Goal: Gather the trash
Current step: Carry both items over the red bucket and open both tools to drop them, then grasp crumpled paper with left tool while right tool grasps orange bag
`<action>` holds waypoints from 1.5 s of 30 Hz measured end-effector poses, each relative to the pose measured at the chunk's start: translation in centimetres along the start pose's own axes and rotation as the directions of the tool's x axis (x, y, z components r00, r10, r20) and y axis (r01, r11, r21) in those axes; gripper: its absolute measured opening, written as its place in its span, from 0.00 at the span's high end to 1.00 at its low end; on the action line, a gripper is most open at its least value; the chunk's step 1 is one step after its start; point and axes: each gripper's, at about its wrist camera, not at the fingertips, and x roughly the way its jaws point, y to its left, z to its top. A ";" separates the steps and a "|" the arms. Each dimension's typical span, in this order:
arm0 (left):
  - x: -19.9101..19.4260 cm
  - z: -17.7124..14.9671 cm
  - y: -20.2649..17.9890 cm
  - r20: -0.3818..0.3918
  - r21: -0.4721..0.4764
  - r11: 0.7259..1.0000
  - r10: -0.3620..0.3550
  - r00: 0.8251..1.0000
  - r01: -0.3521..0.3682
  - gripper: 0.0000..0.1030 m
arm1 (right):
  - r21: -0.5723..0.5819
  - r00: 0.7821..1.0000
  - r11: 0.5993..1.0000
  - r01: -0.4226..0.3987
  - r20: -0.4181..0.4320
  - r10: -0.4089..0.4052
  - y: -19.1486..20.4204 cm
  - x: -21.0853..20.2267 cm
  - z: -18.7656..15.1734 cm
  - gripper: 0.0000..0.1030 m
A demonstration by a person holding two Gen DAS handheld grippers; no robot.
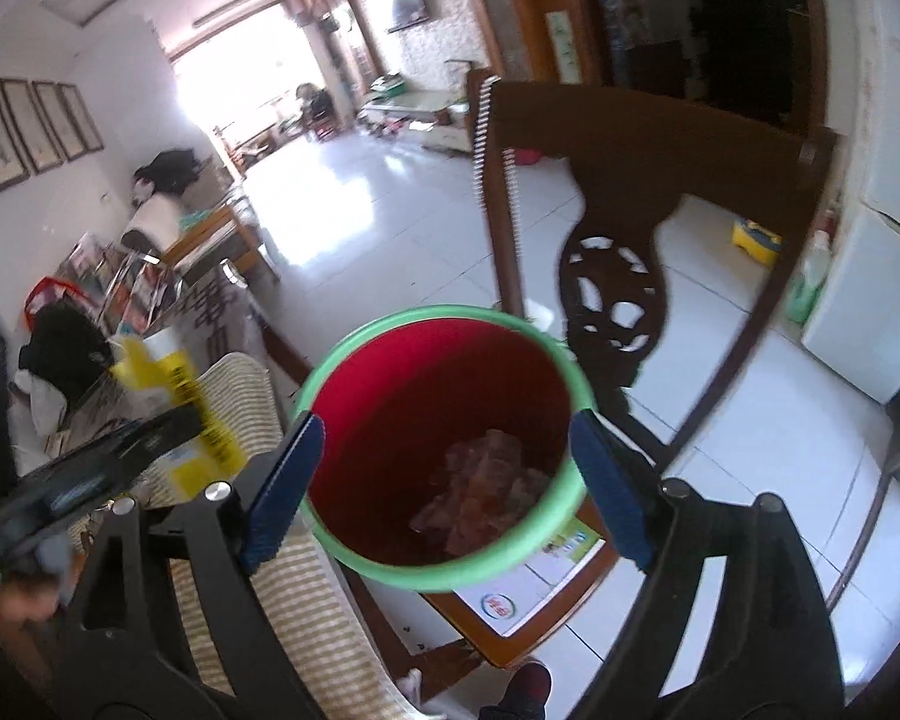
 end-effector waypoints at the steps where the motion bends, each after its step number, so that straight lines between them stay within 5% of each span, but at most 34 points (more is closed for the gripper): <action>1: 0.8 0.3 -0.8 -0.010 0.017 1.000 -0.007 1.000 0.007 0.64 | 0.000 1.000 1.000 0.014 0.007 -0.014 -0.3 -0.5 -0.2 0.20; 7: 3.8 1.4 -5.4 -0.026 0.104 0.993 -0.044 0.999 0.046 0.60 | 0.044 0.994 0.994 0.101 0.041 -0.103 -3.4 -3.5 -1.6 0.18; 9: 4.1 1.4 -6.2 -0.026 0.108 0.993 -0.048 0.998 0.051 0.41 | 0.069 0.991 0.990 0.122 0.041 -0.125 -4.3 -4.1 -2.0 0.18; 14: 3.5 0.8 -8.0 -0.004 0.157 0.986 -0.061 0.998 0.061 0.33 | 0.129 0.984 0.978 0.163 0.053 -0.171 -6.5 -5.4 -2.8 0.17; 35: 0.3 -0.4 -7.8 0.027 0.188 0.981 -0.062 0.998 0.056 0.32 | 0.129 0.987 0.981 0.142 0.053 -0.150 -5.3 -6.1 -3.9 0.15; 45: -5.2 -1.4 -2.5 0.135 0.119 0.992 0.019 0.991 -0.035 0.31 | 0.016 1.000 1.000 0.014 0.026 -0.014 0.5 -3.2 -2.5 0.14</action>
